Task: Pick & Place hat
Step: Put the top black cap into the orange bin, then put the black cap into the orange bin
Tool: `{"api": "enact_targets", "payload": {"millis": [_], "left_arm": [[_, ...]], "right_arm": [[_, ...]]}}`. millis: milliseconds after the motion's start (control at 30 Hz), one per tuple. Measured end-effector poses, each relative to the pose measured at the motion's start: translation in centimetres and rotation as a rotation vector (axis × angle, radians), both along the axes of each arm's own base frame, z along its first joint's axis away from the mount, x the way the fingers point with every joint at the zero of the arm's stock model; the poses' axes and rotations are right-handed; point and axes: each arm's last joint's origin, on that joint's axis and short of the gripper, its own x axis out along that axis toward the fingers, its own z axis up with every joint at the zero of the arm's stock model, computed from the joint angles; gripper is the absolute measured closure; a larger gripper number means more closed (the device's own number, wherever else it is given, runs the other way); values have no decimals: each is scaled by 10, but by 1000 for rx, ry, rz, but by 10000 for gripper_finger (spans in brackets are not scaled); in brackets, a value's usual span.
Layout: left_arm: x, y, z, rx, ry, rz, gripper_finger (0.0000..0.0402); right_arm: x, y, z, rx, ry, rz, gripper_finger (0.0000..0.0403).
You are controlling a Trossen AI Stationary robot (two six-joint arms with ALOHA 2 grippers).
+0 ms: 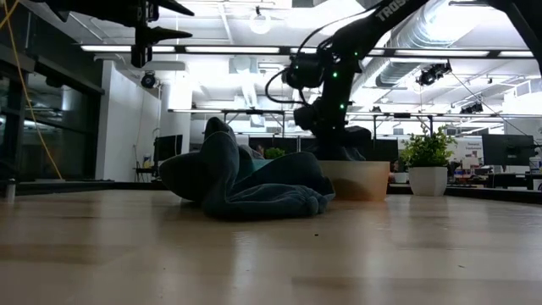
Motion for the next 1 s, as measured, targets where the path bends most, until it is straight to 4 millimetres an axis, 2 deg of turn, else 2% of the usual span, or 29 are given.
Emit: {"api": "enact_targets", "payload": {"millis": [300, 733, 1000], "left_arm": [[0, 0, -2, -9, 19, 0, 243], [0, 0, -2, -9, 19, -1, 243], [0, 0, -2, -9, 18, -2, 243]], "right_arm": [[6, 20, 16, 1, -68, 25, 363], [5, 28, 34, 38, -238, -115, 244], [-1, 36, 57, -20, -297, -138, 219]]}}
